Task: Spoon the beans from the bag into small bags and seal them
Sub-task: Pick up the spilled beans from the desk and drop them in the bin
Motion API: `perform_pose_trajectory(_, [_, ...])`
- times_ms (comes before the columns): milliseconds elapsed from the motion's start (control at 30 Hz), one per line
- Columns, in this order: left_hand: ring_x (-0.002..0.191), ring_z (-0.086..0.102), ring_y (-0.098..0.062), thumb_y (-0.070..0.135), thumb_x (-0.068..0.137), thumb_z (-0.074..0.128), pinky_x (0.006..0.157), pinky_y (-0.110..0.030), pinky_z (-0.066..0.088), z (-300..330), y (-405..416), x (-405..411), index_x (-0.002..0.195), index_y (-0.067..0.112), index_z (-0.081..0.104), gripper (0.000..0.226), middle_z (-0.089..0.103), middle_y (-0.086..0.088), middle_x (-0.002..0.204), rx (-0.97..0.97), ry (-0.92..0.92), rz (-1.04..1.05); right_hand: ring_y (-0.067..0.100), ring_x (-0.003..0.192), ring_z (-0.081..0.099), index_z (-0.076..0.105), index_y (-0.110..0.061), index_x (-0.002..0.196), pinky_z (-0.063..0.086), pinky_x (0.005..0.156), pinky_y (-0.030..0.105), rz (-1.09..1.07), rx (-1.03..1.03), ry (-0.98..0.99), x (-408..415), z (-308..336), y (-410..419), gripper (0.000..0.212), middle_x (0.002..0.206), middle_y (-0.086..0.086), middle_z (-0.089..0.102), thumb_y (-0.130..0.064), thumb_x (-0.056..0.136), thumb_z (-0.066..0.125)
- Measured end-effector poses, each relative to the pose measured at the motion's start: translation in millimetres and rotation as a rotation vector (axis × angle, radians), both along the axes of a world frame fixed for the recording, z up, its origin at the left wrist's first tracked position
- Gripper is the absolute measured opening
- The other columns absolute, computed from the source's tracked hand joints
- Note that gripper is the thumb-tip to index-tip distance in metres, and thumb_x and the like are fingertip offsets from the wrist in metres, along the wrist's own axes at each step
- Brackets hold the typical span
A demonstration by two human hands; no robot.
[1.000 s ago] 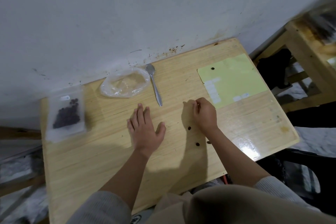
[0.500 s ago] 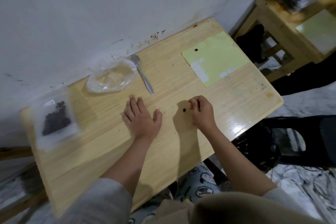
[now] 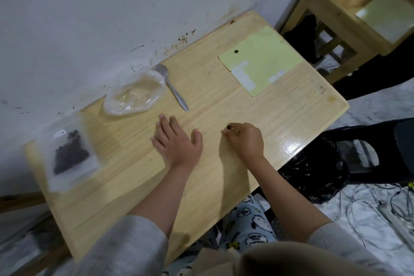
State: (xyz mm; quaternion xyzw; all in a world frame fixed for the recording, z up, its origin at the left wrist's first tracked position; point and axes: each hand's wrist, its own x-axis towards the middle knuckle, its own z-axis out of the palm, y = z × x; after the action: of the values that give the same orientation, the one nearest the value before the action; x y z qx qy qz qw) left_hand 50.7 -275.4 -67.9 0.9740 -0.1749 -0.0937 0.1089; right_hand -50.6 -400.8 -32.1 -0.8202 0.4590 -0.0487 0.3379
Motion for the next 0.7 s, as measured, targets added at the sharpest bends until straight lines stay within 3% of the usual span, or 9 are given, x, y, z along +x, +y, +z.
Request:
perform_pose_trajectory(167, [0.140,0.022,-0.035,0.056,0.080,0.031,0.108,-0.060,0.018,-0.3,-0.9,-0.2,0.141,0.004,0.034,0.080,0.022,-0.017,0.154,0.002,0.008,0.006,0.024,0.083,0.060,0.072,-0.013,0.098,0.041,0.061,0.028,0.081,-0.068,0.064,3.2,-1.4,-1.0,0.023,0.089,0.008,0.065,-0.023,0.092,0.053])
perform_pose_trajectory(300, [0.141,0.021,-0.036,0.056,0.080,0.030,0.108,-0.060,0.018,-0.6,-1.1,0.3,0.141,0.004,0.033,0.080,0.021,-0.017,0.155,0.004,0.013,0.005,0.023,0.067,0.058,0.064,-0.001,0.082,0.040,0.056,0.028,0.018,-0.057,-0.023,6.1,3.4,-1.2,0.021,0.072,0.010,0.064,-0.018,0.089,0.055])
perform_pose_trajectory(400, [0.141,0.021,-0.036,0.056,0.081,0.031,0.108,-0.060,0.018,-0.9,-0.7,0.4,0.142,0.004,0.033,0.080,0.021,-0.017,0.155,0.003,0.016,0.003,0.013,0.055,0.046,0.053,-0.006,0.078,0.034,0.049,0.018,-0.096,0.068,-0.131,0.6,11.0,0.8,0.014,0.062,0.003,0.053,-0.014,0.090,0.051])
perform_pose_trajectory(533, [0.141,0.021,-0.036,0.055,0.081,0.032,0.108,-0.061,0.018,-1.4,-0.7,0.1,0.141,0.003,0.033,0.079,0.022,-0.018,0.154,-0.002,0.013,0.001,0.010,0.049,0.033,0.040,-0.014,0.068,0.027,0.044,0.018,-0.203,0.134,-0.241,-14.7,15.0,9.8,0.027,0.057,-0.001,0.039,-0.011,0.096,0.040])
perform_pose_trajectory(633, [0.140,0.023,-0.037,0.055,0.081,0.033,0.107,-0.061,0.020,-1.2,-0.5,0.3,0.141,0.002,0.034,0.079,0.023,-0.019,0.154,0.001,0.013,-0.001,0.009,0.047,0.035,0.039,-0.020,0.067,0.031,0.044,0.017,-0.230,0.111,-0.241,-27.1,14.3,19.0,0.032,0.055,-0.003,0.041,-0.018,0.099,0.042])
perform_pose_trajectory(700, [0.140,0.022,-0.036,0.055,0.081,0.033,0.107,-0.061,0.020,-1.1,-0.5,0.2,0.141,0.002,0.034,0.079,0.023,-0.019,0.154,0.008,0.015,-0.002,0.009,0.051,0.041,0.046,-0.013,0.075,0.035,0.046,0.015,-0.279,0.134,-0.238,-35.2,10.8,23.5,0.025,0.060,-0.003,0.045,-0.019,0.099,0.041])
